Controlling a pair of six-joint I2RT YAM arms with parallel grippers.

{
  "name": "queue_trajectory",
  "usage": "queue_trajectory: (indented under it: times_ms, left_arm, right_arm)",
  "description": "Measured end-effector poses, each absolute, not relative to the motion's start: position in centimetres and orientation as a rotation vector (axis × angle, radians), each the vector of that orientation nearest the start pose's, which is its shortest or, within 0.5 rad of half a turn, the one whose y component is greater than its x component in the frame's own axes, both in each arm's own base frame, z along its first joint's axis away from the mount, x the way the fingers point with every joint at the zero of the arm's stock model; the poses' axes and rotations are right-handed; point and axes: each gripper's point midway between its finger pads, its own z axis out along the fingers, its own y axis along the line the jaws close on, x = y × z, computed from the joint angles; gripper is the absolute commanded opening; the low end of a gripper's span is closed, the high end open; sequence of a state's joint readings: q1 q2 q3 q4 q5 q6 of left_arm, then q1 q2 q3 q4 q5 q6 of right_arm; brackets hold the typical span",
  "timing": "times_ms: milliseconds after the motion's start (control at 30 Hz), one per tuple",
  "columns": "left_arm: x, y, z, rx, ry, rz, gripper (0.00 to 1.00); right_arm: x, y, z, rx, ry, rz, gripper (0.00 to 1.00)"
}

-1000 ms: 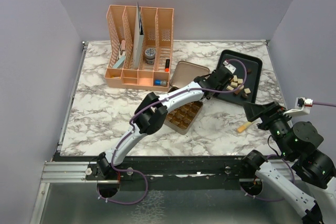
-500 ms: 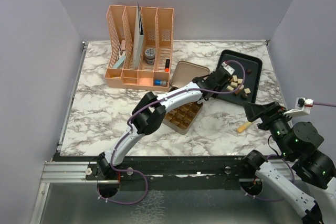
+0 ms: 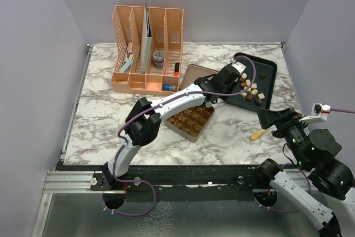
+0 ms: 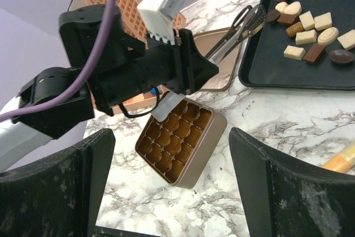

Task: Pack the chocolate
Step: Pick up the fake chocolate from the plate, then place the fake chocolate in the packing box.

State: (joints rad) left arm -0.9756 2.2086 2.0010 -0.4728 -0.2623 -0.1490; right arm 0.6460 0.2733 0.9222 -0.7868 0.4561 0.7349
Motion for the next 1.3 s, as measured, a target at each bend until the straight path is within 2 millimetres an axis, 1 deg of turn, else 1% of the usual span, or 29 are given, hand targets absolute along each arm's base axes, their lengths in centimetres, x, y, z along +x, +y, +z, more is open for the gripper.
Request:
queue_trajectory:
  times_ms: [100,267,567,733,1000,1067,1200,1300]
  left_arm:
    - [35.9,-46.2,15.7,0.760,2.108,-0.335,0.27]
    - [34.8,-44.2,16.7,0.741,2.124,-0.345,0.27]
    - [32.7,-40.0,17.6,0.728,2.151,-0.329,0.28]
    - [31.2,-37.8,18.2,0.726,2.170,-0.325,0.28]
    - [27.8,-33.1,18.0,0.713,2.226,-0.304,0.29]
    - [27.1,-32.2,18.1,0.708,2.237,-0.302,0.29]
    - [26.2,-30.9,18.2,0.691,2.246,-0.300,0.30]
    - [25.9,-30.4,18.4,0.680,2.246,-0.302,0.32]
  right_arm:
    - [16.1,5.6,31.5,0.420,1.687,0.639,0.88]
    - [16.1,5.6,31.4,0.420,1.690,0.638,0.88]
    - [16.1,5.6,31.4,0.420,1.691,0.638,0.88]
    - [16.1,5.6,31.3,0.420,1.694,0.635,0.88]
    - [16.0,5.5,30.9,0.417,1.710,0.624,0.88]
    - [16.0,5.5,30.9,0.417,1.710,0.623,0.88]
    - [16.0,5.5,30.9,0.417,1.710,0.622,0.88]
    - [16.0,5.5,30.9,0.417,1.710,0.623,0.88]
